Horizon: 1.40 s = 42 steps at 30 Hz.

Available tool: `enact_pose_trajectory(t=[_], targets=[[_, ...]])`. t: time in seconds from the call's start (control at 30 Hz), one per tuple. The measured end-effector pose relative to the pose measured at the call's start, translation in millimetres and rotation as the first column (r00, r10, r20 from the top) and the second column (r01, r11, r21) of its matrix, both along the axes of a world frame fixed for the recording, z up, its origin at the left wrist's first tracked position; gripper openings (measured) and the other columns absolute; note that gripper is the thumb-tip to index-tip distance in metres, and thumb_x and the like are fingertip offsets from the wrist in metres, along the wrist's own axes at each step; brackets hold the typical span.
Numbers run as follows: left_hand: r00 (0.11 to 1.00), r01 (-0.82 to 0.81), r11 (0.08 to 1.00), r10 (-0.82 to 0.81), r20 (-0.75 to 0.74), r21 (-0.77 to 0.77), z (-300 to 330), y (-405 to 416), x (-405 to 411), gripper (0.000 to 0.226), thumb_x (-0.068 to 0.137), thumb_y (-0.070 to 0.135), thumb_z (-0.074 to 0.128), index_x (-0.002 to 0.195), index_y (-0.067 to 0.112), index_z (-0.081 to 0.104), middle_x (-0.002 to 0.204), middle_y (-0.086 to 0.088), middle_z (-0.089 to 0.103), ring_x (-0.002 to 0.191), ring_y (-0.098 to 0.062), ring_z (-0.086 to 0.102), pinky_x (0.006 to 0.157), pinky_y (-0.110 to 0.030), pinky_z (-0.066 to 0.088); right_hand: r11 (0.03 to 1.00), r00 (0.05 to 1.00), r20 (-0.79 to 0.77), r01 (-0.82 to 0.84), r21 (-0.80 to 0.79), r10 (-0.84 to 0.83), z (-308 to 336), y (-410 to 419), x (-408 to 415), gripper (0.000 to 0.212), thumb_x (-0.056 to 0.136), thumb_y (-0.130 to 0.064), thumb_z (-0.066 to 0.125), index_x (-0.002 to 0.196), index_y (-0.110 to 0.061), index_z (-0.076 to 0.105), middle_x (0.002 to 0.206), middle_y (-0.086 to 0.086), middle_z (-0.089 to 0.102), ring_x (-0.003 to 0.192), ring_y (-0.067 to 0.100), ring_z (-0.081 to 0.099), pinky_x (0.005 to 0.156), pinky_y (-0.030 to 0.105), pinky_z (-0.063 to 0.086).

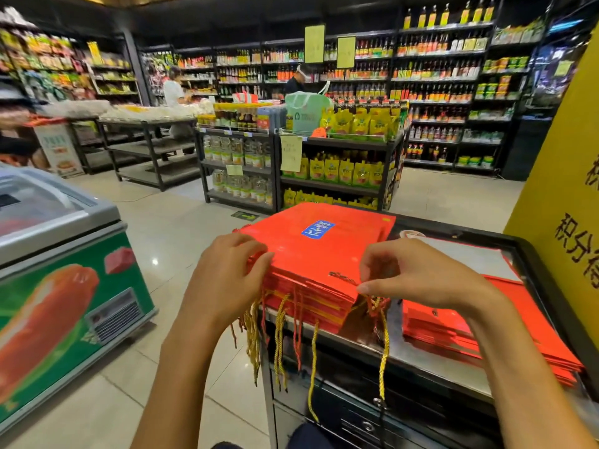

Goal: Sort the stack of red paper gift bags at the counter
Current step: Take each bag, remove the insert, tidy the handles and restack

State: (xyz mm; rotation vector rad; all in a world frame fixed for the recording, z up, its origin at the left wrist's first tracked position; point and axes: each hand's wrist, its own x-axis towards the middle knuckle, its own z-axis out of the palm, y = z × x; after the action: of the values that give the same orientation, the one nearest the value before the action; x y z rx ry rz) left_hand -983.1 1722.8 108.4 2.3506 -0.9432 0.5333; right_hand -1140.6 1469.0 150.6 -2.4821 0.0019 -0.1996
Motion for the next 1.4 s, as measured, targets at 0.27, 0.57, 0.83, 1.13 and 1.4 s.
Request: enact_pose_trajectory(t=[0.27,0.57,0.83,1.13,1.4], targets=[[0.999,-0.039,0.986,0.038,-0.008,-0.16,-24,-1,-5,0.038,0.099,0.049,0.059,0.119,0.021,0.074,0.122,0.006,0.065,0.123,-0.014,0.047,0.099,-0.027,0.035,0.903,0.998,0.057,-0.019,0.429,-0.006,-16,3,-8,0.029,0.082,0.006,0.071,0.098,-0.017,0.062,0.083,0.013,0.06,0.06,0.025,0.061,0.06,0.034,0.049],[0.999,-0.042,0.966,0.037,-0.023,-0.255,-32,-3,-8,0.036,0.097,0.049,0.063,0.116,0.02,0.074,0.121,0.007,0.064,0.125,-0.014,0.046,0.099,-0.025,0.035,0.437,0.924,0.364,-0.378,0.816,0.121,13,9,-1,0.051,0.083,-0.007,0.07,0.132,-0.012,0.055,0.124,0.028,0.065,0.079,0.041,0.074,0.034,0.02,0.041],[1.0,-0.012,0.952,0.012,-0.002,-0.305,-35,3,-16,0.038,0.096,0.05,0.06,0.115,0.021,0.076,0.119,0.011,0.063,0.124,-0.012,0.048,0.102,-0.019,0.034,0.86,0.981,0.193,-0.086,0.503,-0.015,27,11,98,0.032,0.089,0.014,0.058,0.111,-0.005,0.071,0.113,0.008,0.076,0.102,0.032,0.074,0.044,0.024,0.048],[0.997,0.045,0.927,-0.02,0.07,-0.373,-35,11,-19,0.026,0.097,0.031,0.069,0.119,0.017,0.074,0.123,0.008,0.068,0.125,-0.01,0.054,0.11,-0.018,0.037,0.984,0.997,0.073,0.031,-0.177,-0.018,24,19,131,0.01,0.089,-0.029,0.076,0.099,-0.03,0.076,0.085,-0.01,0.075,0.079,0.003,0.067,0.074,0.031,0.051],[0.998,0.057,0.867,-0.062,0.006,-0.495,-36,17,-20,0.024,0.099,0.023,0.068,0.122,0.021,0.066,0.119,0.011,0.065,0.115,-0.007,0.061,0.098,-0.021,0.049,0.809,0.938,-0.006,0.295,-0.509,-0.346,21,19,185,0.067,0.091,-0.075,0.051,0.077,-0.009,0.06,0.077,0.006,0.062,0.08,0.03,0.062,0.066,0.037,0.047]])
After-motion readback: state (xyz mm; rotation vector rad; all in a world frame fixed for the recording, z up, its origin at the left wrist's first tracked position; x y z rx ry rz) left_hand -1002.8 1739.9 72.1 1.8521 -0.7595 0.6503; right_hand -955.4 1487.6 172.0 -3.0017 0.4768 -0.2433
